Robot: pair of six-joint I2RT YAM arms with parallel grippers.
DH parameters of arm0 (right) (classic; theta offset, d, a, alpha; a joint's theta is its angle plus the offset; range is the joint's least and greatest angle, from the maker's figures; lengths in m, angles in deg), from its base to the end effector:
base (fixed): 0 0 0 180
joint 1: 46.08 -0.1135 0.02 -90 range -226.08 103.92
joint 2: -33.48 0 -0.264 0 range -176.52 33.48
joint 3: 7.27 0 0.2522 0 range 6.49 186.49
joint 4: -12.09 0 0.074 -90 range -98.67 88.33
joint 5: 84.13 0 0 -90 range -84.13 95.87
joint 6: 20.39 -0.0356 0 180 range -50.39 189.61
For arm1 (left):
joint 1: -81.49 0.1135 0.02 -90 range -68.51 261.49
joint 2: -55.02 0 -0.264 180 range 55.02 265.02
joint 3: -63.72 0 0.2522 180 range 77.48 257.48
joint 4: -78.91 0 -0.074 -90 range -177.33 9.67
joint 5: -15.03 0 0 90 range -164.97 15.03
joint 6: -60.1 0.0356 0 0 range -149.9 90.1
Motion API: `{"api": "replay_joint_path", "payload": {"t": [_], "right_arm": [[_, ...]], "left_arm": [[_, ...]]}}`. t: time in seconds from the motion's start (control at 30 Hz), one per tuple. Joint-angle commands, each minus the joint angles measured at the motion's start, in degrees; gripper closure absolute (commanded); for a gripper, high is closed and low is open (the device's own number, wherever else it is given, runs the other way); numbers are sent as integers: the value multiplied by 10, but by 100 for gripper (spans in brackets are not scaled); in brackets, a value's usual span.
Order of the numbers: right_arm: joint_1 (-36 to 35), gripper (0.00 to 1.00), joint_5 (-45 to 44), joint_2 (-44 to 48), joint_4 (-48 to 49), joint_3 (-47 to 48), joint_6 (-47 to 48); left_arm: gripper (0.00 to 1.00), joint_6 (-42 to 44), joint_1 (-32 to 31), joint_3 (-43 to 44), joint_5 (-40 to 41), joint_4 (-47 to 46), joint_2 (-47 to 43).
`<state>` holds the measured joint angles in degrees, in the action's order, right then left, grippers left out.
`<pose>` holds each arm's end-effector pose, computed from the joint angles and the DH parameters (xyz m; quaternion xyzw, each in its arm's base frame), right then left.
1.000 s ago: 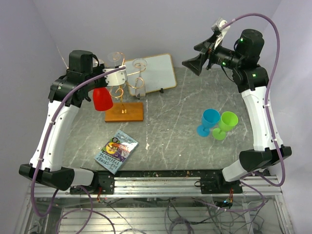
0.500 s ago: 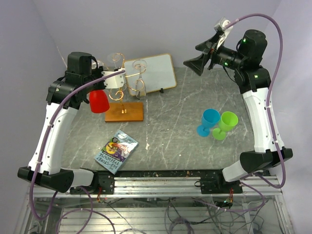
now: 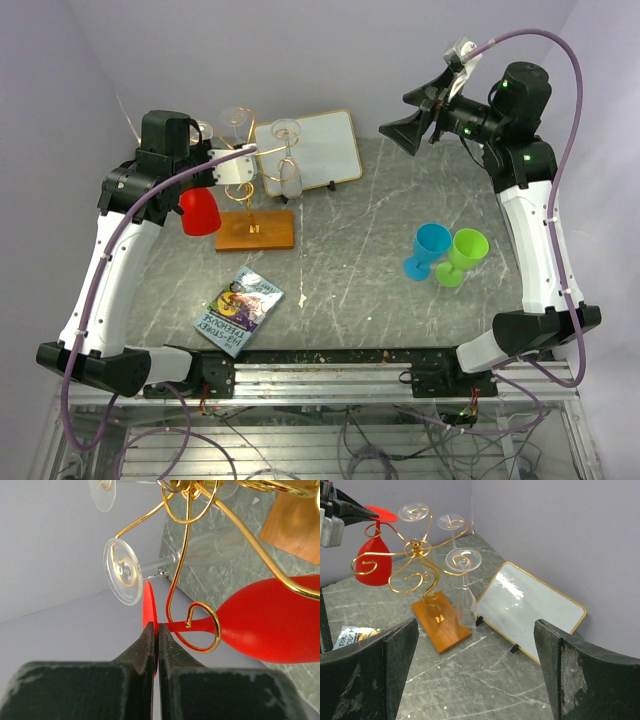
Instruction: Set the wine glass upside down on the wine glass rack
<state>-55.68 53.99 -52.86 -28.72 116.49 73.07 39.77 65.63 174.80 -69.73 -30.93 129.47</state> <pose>0.2924 0.0763 0.5244 -0.3534 0.6284 0.3298 0.6095 0.2345 -0.0632 0.4579 0.5817 0.6608 0.2498 0.4032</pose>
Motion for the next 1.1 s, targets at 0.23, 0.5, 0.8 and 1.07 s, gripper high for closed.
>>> {"api": "replay_joint_path", "payload": {"t": [0.23,0.5,0.8,1.07], "right_arm": [[9,1,16,14,22,-10,-14],[11,1,18,14,24,-12,-16],[14,1,21,15,30,-19,-20],[16,1,25,16,35,-23,-24]], "left_arm": [[93,19,-1,-1,36,3,-16],[93,27,-1,16,26,35,-21],[93,24,-1,39,-14,66,-26],[93,28,-1,40,-29,77,-31]]}}
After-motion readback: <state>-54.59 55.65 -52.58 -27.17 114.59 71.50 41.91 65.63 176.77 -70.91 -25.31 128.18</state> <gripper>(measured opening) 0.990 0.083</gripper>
